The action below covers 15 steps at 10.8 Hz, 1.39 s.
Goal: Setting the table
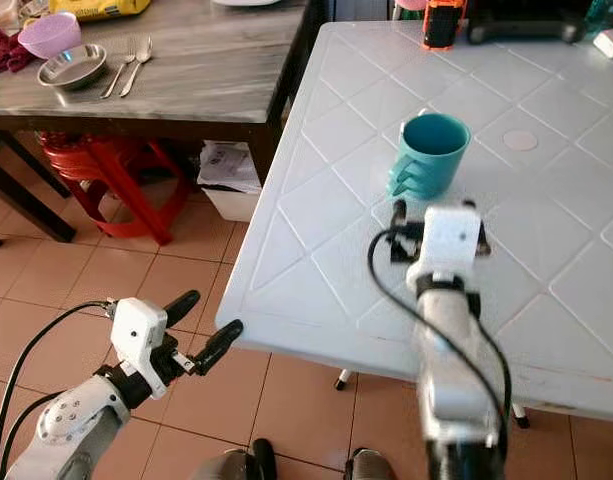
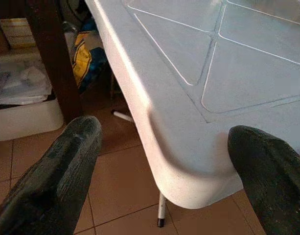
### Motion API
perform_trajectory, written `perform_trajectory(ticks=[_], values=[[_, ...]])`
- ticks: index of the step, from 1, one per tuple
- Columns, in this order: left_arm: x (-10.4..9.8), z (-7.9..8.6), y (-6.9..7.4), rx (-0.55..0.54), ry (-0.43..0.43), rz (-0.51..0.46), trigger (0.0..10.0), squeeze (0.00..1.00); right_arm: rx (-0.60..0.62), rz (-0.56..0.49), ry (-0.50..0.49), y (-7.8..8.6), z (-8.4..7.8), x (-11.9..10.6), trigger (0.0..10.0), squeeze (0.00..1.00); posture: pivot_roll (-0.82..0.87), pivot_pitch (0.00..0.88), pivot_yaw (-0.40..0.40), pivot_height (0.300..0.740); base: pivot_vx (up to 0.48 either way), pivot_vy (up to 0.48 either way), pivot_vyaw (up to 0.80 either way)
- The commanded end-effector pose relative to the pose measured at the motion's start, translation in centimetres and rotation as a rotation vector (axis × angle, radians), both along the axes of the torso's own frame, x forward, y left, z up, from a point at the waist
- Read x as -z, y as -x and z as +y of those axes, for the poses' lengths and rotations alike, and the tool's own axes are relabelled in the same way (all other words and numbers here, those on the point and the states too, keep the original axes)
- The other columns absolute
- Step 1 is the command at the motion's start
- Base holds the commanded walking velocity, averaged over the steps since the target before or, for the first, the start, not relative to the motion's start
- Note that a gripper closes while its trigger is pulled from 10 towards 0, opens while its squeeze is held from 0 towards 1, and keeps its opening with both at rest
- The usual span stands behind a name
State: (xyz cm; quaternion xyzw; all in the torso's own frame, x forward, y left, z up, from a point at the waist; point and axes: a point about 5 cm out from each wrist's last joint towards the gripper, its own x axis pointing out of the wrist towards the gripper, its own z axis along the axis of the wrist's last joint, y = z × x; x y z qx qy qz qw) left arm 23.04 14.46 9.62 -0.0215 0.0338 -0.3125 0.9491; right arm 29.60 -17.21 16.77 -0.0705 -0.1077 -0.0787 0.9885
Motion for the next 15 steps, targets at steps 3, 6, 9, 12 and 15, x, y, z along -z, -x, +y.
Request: perform_trajectory(ticks=[3, 6, 9, 12, 15], values=[[1.8, 1.2, -0.2, -0.002, -0.038, 0.041, 10.0, 0.0, -0.108, -0.011, -0.016, 0.7, 3.3, 0.1, 10.0, 0.0, 0.04, 0.22, 0.146, 0.74, 0.0, 0.0, 0.0], [2.5, 0.7, -0.8, 0.016, -0.035, 0.042, 10.0, 0.0, -0.073, -0.068, -0.018, -1.1, 3.5, -1.6, 10.0, 0.0, 0.04, 0.21, 0.153, 0.74, 0.0, 0.0, 0.0], [2.9, 0.7, -0.9, 0.027, -0.032, 0.039, 10.0, 0.0, 0.005, -0.092, -0.026, -2.3, 2.2, -2.5, 10.0, 0.0, 0.05, 0.207, 0.153, 0.74, 0.0, 0.0, 0.0], [2.1, 0.3, -0.6, 0.042, -0.025, 0.021, 10.0, 0.0, 0.014, -0.068, -0.065, -3.4, 1.9, -2.1, 10.0, 0.0, 0.05, 0.211, 0.161, 0.74, 0.0, 0.0, 0.0], [1.3, -0.1, -0.5, 0.053, -0.021, 0.011, 10.0, 0.0, 0.012, -0.079, -0.082, -4.4, 2.4, -2.5, 10.0, 0.0, 0.05, 0.212, 0.163, 0.74, 0.0, 0.0, 0.0]])
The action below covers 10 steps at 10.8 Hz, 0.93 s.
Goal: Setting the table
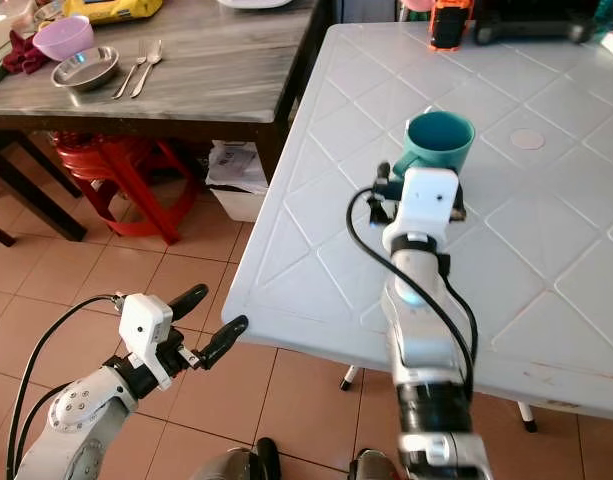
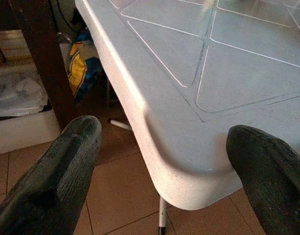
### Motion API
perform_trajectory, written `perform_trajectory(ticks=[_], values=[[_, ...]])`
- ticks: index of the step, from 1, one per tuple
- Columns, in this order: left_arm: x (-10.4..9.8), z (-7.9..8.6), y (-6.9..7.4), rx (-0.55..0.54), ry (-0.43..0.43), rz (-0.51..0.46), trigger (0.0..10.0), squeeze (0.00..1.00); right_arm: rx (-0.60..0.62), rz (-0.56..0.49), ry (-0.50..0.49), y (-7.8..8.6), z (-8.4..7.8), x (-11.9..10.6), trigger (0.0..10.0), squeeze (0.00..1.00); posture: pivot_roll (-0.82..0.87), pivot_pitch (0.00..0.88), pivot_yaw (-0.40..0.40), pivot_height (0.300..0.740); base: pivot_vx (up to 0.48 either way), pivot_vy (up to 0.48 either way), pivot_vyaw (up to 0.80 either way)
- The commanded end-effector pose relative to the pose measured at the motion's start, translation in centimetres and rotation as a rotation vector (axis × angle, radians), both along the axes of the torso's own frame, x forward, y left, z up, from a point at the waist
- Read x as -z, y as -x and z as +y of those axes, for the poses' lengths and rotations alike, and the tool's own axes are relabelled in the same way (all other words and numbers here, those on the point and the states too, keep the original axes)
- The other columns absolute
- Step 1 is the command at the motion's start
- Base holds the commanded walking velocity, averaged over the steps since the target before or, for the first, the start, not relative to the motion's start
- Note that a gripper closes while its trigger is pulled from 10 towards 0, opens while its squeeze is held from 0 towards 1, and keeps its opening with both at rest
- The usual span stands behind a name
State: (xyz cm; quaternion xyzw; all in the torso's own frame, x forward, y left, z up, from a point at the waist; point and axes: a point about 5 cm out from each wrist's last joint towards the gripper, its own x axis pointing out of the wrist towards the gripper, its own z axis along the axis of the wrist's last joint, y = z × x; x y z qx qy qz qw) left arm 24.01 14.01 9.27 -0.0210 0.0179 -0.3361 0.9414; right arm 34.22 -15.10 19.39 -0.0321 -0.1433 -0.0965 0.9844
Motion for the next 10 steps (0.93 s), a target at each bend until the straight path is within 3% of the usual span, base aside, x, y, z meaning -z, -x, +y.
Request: perform_trajectory(ticks=[1, 4, 10], values=[[0.5, 0.3, 0.6, 0.002, -0.034, 0.041, 10.0, 0.0, -0.013, -0.004, -0.027, -0.4, 0.3, -0.1, 10.0, 0.0, 0.06, 0.213, 0.161, 0.74, 0.0, 0.0, 0.0], [-0.1, 0.2, 0.7, -0.003, -0.034, 0.046, 10.0, 0.0, 0.043, -0.001, -0.051, -0.6, -0.4, 0.0, 10.0, 0.0, 0.06, 0.211, 0.157, 0.74, 0.0, 0.0, 0.0], [-0.3, 0.3, 0.4, -0.003, -0.05, 0.059, 10.0, 0.0, 0.153, -0.011, -0.034, 1.4, -3.5, 0.6, 10.0, 0.0, 0.05, 0.2, 0.174, 0.74, 0.0, 0.0, 0.0]])
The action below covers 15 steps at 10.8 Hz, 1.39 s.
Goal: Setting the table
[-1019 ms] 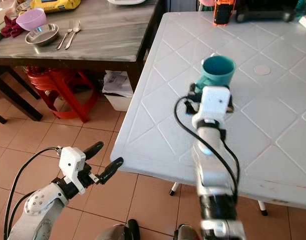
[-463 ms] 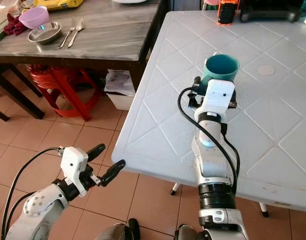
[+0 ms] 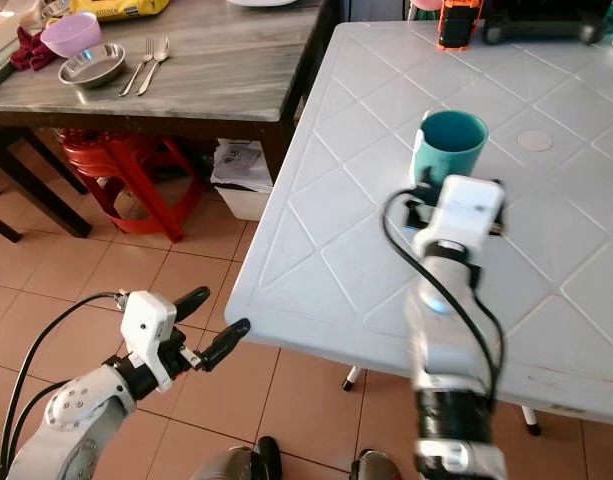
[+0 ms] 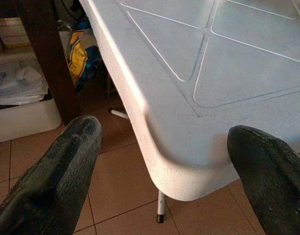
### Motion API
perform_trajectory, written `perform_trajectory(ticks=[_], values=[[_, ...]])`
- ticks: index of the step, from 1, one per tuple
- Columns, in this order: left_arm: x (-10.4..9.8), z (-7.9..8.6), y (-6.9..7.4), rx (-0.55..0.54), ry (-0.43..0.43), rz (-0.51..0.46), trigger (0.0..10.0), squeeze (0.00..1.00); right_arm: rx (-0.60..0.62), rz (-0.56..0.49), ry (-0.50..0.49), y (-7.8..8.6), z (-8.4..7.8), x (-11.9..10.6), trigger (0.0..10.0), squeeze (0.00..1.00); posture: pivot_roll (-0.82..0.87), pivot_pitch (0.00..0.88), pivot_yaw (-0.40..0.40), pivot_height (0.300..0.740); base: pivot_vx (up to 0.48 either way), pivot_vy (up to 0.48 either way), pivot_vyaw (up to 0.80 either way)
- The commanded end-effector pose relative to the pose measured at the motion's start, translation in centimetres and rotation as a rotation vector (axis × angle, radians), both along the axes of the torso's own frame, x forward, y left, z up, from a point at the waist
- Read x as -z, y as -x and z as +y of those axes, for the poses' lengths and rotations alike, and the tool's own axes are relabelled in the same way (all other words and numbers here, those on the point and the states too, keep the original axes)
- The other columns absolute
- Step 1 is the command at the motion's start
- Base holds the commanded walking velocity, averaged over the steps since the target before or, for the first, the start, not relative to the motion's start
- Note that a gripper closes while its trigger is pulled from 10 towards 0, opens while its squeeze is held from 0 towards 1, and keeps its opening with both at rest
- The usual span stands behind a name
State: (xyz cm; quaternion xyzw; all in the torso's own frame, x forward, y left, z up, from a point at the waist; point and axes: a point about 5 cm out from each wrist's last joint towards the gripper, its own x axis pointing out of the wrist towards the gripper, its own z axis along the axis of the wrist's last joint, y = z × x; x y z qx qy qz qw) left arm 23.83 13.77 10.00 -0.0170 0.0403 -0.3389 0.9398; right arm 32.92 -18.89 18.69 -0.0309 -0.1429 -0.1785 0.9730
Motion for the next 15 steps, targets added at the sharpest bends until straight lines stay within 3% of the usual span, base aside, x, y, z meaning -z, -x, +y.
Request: perform_trajectory(ticks=[1, 3, 4, 6, 15], values=[[0.4, 0.5, 0.1, -0.009, -0.03, 0.02, 10.0, 0.0, -0.018, -0.006, 0.001, 0.3, 0.4, -0.2, 10.0, 0.0, 0.05, 0.199, 0.175, 0.74, 0.0, 0.0, 0.0], [0.5, 0.3, -0.1, -0.006, -0.032, 0.022, 10.0, 0.0, -0.072, -0.008, 0.012, -0.1, 1.6, -0.5, 10.0, 0.0, 0.04, 0.194, 0.176, 0.74, 0.0, 0.0, 0.0], [0.6, 0.2, -0.1, -0.008, -0.033, 0.023, 10.0, 0.0, -0.088, -0.004, 0.017, -0.4, 1.9, -0.6, 7.2, 0.0, 0.04, 0.193, 0.172, 0.74, 0.0, 0.0, 0.0], [0.9, 0.2, -0.2, -0.019, -0.032, 0.028, 10.0, 0.0, -0.106, 0.004, 0.013, -0.9, 2.0, -0.7, 0.0, 0.0, 0.05, 0.192, 0.159, 0.74, 0.0, 0.0, 0.0], [1.8, 0.6, -0.3, -0.04, -0.039, 0.034, 10.0, 0.0, -0.119, 0.039, -0.011, -0.8, 1.6, 0.2, 0.0, 0.0, 0.05, 0.193, 0.155, 0.74, 0.0, 0.0, 0.0]])
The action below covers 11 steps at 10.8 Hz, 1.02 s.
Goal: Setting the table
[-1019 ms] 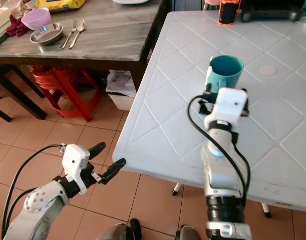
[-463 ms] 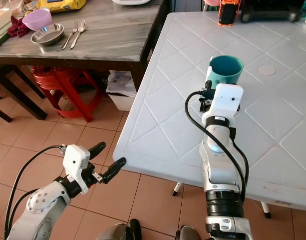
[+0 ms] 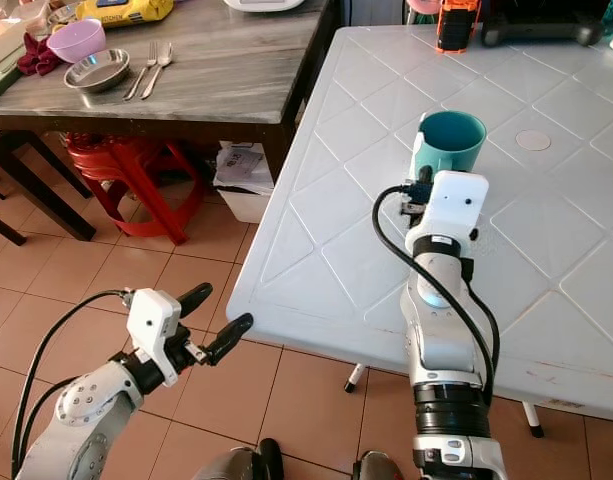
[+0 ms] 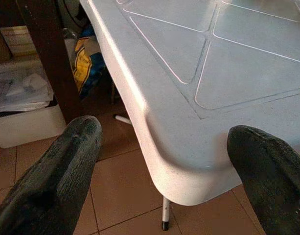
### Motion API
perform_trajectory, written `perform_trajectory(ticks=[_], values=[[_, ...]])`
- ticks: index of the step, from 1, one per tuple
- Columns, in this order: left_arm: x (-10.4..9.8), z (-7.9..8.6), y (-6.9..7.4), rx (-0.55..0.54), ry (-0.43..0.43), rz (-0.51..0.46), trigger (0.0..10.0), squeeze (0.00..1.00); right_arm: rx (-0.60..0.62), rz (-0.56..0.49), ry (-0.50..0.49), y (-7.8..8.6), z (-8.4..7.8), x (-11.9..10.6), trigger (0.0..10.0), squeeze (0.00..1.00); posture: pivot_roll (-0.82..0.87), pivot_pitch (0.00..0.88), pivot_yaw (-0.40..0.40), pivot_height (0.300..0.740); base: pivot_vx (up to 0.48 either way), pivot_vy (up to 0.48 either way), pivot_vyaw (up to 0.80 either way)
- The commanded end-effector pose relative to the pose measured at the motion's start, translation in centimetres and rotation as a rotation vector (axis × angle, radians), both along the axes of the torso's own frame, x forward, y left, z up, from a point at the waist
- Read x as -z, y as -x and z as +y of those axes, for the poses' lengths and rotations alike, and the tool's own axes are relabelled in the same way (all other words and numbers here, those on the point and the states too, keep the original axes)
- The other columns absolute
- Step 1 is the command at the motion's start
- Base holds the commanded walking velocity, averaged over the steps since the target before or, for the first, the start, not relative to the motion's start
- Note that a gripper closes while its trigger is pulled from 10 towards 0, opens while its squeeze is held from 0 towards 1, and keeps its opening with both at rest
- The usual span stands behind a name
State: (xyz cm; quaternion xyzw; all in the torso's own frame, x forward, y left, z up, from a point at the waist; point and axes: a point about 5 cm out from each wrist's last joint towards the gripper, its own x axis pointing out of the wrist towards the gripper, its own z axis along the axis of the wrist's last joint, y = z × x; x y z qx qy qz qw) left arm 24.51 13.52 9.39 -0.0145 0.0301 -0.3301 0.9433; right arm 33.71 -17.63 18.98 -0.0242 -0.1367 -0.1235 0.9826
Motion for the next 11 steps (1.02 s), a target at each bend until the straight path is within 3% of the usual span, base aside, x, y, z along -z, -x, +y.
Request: perform_trajectory(ticks=[1, 8, 11], values=[[1.2, 0.9, 0.3, -0.022, -0.04, 0.055, 10.0, 0.0, -0.008, 0.024, -0.012, -0.1, 0.3, 0.5, 0.0, 0.0, 0.05, 0.193, 0.156, 0.74, 0.0, 0.0, 0.0], [0.9, 0.5, 0.1, -0.012, -0.036, 0.037, 10.0, 0.0, -0.008, 0.023, -0.011, -0.2, 0.2, 0.6, 0.0, 0.0, 0.04, 0.173, 0.149, 0.74, 0.0, 0.0, 0.0], [-1.1, -0.4, -0.8, 0.036, 0.077, 0.027, 10.0, 0.0, -0.015, 0.014, 0.007, -0.4, -0.5, 0.2, 0.0, 0.0, 0.01, 0.128, 0.114, 0.74, 0.0, 0.0, 0.0]])
